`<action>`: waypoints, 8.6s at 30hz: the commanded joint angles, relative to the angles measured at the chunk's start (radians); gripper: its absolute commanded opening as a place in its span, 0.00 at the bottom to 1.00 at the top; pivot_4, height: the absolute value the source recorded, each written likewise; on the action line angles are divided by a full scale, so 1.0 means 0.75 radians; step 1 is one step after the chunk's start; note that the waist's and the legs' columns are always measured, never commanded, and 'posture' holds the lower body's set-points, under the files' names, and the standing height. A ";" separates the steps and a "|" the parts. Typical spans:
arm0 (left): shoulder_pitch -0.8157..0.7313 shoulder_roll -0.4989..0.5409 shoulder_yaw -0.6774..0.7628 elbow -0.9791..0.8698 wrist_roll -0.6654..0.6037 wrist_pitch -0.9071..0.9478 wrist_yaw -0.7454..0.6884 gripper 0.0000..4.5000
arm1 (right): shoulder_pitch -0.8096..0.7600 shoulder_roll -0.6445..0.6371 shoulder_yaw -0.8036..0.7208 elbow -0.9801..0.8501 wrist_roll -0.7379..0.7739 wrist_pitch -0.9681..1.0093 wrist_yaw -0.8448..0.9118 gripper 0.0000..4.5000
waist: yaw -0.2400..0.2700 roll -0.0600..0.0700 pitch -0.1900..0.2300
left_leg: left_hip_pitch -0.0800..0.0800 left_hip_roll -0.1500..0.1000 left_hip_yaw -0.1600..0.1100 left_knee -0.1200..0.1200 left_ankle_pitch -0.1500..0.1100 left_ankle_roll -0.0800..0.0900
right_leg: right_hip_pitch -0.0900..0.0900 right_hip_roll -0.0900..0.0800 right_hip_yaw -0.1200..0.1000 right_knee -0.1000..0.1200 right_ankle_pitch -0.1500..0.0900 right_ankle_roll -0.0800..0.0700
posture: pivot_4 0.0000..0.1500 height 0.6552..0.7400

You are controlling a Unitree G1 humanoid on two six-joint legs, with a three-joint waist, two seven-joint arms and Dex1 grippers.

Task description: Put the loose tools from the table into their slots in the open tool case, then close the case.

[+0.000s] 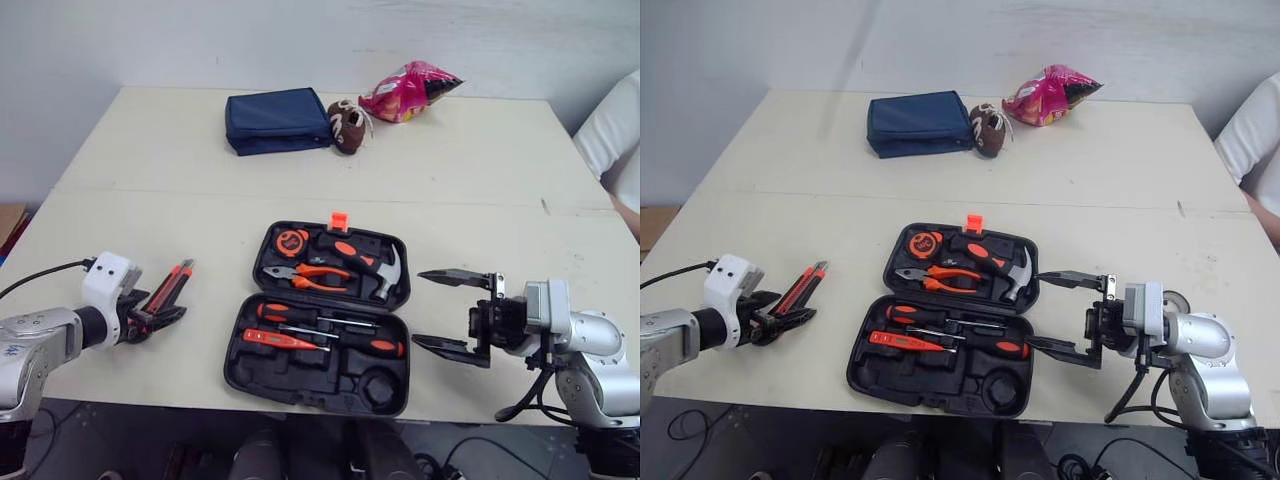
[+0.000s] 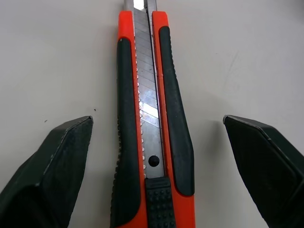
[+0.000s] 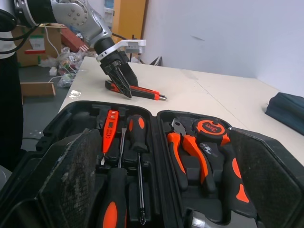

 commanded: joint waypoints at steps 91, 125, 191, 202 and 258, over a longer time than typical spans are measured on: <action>-0.107 -0.260 -0.746 0.014 0.341 -1.250 -0.857 0.00 | 0.265 -0.031 -0.124 0.146 -0.088 -0.214 0.062 1.00 | 0.030 0.000 0.002 | -0.007 0.001 -0.003 0.018 -0.002 0.006 | 0.002 0.003 0.000 0.002 0.001 0.003 | 1.00 1.00; 0.015 -0.146 0.238 0.616 0.118 -1.324 -0.355 0.99 | 0.680 -0.082 -0.971 0.815 -0.156 -0.504 -0.350 1.00 | 0.019 0.016 -0.010 | 0.007 0.000 -0.004 0.003 -0.011 0.015 | 0.017 0.000 -0.002 -0.016 0.003 0.007 | 1.00 1.00; -0.093 -0.183 -0.366 -0.400 -0.156 -0.893 -0.734 1.00 | -0.253 -0.439 0.352 -0.395 -0.133 0.681 0.130 0.01 | 0.000 0.011 -0.006 | -0.017 0.001 -0.005 0.013 0.000 0.005 | -0.004 0.003 -0.002 -0.010 0.004 0.008 | 1.00 1.00; -0.056 -0.156 -0.350 -0.433 -0.163 -0.880 -0.719 1.00 | -0.250 -0.399 0.636 -0.392 -0.343 0.677 0.137 0.01 | 0.000 0.009 -0.005 | -0.020 0.000 -0.007 0.018 -0.003 0.009 | -0.003 0.001 -0.004 -0.010 0.004 0.008 | 1.00 1.00; 0.004 -0.133 -0.285 -0.378 -0.113 -0.910 -0.675 1.00 | -0.044 -0.248 0.588 0.033 -0.520 0.275 0.060 0.01 | -0.006 0.003 -0.008 | -0.015 0.002 -0.008 0.017 -0.003 0.008 | 0.001 0.003 -0.005 -0.010 0.004 0.007 | 1.00 1.00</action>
